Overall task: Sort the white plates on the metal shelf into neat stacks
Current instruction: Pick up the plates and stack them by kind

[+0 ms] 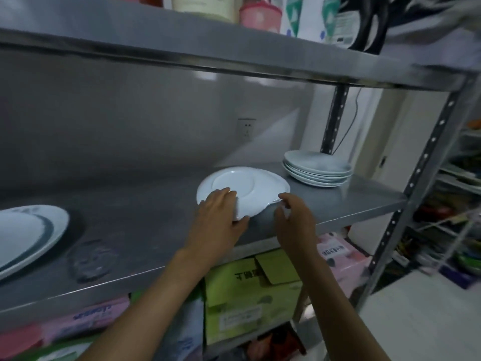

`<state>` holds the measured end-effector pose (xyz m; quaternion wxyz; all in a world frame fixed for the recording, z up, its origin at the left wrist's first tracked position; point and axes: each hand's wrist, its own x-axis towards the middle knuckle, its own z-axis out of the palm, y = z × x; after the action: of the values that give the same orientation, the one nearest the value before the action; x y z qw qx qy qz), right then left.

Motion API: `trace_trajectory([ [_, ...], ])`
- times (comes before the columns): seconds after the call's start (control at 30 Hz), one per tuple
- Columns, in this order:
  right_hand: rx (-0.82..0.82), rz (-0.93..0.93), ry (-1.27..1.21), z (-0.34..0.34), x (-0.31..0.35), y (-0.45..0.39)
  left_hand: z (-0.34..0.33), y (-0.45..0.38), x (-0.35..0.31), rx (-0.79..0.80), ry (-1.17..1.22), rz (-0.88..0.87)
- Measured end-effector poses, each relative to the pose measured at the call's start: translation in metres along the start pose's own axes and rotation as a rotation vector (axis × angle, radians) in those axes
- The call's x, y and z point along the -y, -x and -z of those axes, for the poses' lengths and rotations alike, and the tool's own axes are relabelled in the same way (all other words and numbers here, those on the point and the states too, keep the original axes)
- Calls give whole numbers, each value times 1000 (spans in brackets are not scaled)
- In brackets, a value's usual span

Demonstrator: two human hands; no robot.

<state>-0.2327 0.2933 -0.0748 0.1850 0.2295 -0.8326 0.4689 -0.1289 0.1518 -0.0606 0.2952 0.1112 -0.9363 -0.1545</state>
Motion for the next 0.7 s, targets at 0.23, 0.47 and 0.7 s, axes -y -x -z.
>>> trace_trajectory([
  [0.23,22,-48,-132,1,-34,-17,-47,-42,-8,121,-265,175],
  [0.47,39,-38,-220,-14,-41,-29,-54,-46,-16,189,-461,189],
  [0.7,51,-25,-280,-27,-35,-28,-38,-35,-6,116,-473,185],
])
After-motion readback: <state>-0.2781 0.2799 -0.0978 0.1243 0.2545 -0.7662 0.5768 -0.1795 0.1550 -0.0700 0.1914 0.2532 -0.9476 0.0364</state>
